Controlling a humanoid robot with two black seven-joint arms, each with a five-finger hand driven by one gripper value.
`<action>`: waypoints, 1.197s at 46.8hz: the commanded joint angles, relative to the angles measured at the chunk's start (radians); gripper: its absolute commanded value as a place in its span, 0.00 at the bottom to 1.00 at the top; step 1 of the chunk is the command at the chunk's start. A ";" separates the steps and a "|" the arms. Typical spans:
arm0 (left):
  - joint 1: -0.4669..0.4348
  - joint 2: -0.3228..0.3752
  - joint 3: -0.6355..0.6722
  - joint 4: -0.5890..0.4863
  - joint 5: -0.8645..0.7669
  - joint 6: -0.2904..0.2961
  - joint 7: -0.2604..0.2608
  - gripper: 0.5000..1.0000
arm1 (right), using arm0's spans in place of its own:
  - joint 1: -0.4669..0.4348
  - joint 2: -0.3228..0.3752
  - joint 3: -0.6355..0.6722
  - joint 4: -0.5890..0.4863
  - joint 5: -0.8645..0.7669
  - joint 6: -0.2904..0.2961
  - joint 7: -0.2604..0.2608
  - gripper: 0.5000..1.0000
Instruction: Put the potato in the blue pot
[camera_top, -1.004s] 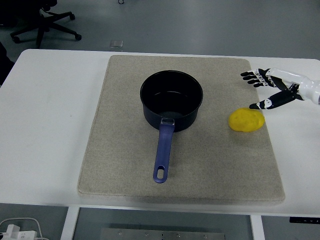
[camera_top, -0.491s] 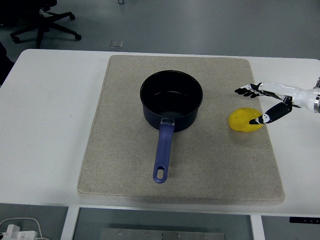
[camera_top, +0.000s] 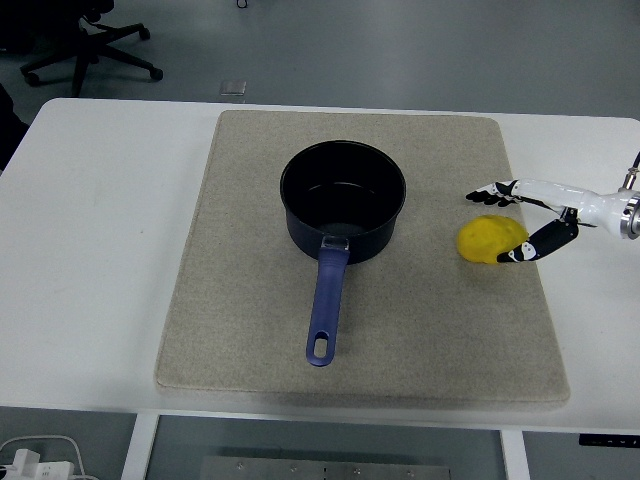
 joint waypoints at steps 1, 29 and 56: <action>0.000 0.000 0.000 0.000 -0.001 0.000 0.001 0.99 | 0.001 -0.001 -0.016 -0.002 0.000 -0.012 0.008 0.80; 0.000 0.000 0.000 0.000 0.001 0.000 -0.001 0.99 | -0.002 0.005 -0.041 -0.015 -0.002 -0.019 0.016 0.45; 0.000 0.000 0.000 0.000 0.001 0.000 0.001 0.99 | 0.014 -0.003 -0.074 -0.018 0.002 -0.056 0.013 0.00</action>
